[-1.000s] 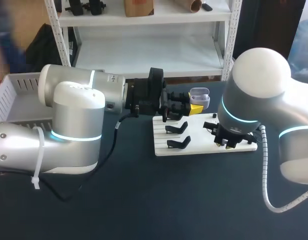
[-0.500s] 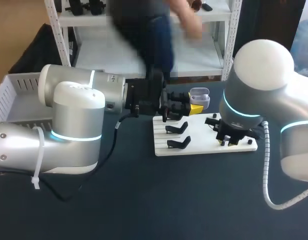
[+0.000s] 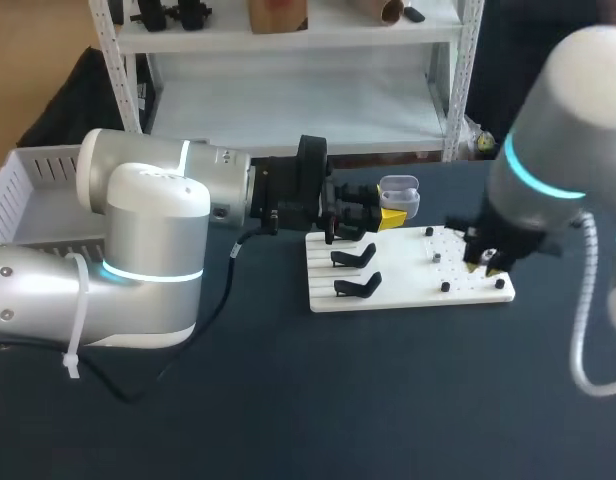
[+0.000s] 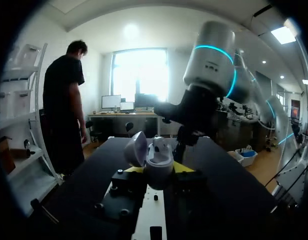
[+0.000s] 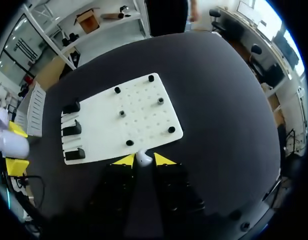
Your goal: Pick up each earbud case from the left stands, insert the matching earbuds, close the lid, and place the case in the box.
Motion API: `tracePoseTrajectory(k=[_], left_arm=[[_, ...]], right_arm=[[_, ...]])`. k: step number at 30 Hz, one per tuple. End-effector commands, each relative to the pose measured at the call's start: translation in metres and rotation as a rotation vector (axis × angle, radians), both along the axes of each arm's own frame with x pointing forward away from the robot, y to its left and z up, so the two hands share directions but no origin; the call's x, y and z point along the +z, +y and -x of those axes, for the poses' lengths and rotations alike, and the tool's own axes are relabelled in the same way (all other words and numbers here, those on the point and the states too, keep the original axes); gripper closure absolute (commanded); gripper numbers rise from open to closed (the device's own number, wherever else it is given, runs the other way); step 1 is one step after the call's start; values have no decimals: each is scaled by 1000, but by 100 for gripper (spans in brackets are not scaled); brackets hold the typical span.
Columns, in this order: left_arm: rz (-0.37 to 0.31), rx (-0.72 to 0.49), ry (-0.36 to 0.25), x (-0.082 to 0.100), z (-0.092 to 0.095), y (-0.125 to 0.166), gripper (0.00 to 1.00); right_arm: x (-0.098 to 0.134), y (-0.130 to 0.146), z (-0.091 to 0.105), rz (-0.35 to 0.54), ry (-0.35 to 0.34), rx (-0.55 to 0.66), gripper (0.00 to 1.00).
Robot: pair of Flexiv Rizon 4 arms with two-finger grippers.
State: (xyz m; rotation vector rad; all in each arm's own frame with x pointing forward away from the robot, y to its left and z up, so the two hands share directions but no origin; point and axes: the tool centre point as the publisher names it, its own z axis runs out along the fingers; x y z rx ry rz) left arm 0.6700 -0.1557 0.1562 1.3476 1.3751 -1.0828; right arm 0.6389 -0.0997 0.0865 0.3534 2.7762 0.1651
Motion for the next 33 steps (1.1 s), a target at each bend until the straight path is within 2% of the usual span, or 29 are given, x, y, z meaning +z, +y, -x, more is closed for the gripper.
tracePoseTrajectory(k=[1, 8, 13, 19, 28, 33], left_arm=[[3, 5, -3, -1, 1, 0, 100], [3, 5, -3, -1, 1, 0, 100], [3, 5, -3, -1, 1, 0, 100], [3, 5, -3, -1, 1, 0, 100], [3, 5, -3, -1, 1, 0, 100], [3, 5, -3, -1, 1, 0, 100]], right_arm=[[42, -17, 18, -26, 41, 95, 100], [83, -11, 34, -44, 76, 305, 100], [106, 1, 43, -26, 40, 443, 100], [134, 17, 51, -51, 18, 551, 100], [151, 54, 51, -71, -15, 700, 100], [155, 70, 48, -39, -31, 776, 100]])
